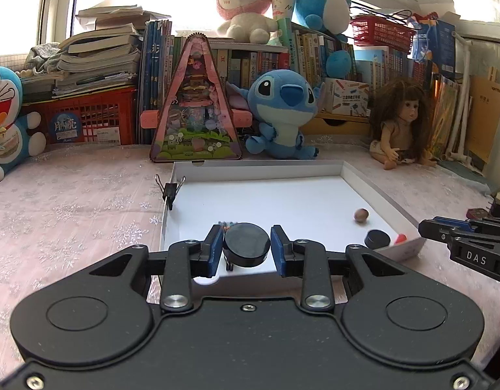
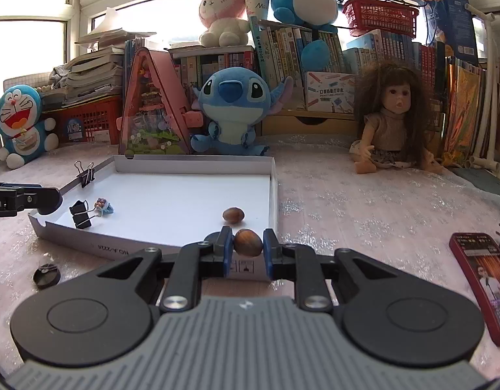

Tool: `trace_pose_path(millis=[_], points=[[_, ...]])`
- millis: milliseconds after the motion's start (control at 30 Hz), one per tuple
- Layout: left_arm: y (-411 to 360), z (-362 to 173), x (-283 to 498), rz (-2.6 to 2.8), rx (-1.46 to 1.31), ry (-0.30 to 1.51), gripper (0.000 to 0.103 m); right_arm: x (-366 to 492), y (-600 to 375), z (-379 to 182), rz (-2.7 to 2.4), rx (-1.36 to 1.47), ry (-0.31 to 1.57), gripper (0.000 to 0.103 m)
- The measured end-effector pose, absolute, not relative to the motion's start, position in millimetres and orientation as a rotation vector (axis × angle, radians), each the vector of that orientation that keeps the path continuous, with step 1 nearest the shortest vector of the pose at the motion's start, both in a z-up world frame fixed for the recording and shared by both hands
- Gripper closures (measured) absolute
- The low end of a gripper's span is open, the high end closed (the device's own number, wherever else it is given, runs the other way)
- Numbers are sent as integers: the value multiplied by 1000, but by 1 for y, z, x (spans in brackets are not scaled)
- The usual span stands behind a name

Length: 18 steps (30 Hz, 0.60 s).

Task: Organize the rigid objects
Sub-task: 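Carry the puck with the left tool into the tray while the right tool carries the nut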

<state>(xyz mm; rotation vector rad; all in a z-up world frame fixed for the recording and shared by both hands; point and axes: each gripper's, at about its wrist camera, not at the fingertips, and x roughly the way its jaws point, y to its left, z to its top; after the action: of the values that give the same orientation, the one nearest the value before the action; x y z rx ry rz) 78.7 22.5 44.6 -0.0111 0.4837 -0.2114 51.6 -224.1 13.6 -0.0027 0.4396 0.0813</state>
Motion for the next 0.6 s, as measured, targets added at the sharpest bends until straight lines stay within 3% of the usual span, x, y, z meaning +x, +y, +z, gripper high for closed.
trace_pose_path(millis=[600], points=[[25,45,155,-147,-30,521,73,124,-220,23,110,39,483,79]])
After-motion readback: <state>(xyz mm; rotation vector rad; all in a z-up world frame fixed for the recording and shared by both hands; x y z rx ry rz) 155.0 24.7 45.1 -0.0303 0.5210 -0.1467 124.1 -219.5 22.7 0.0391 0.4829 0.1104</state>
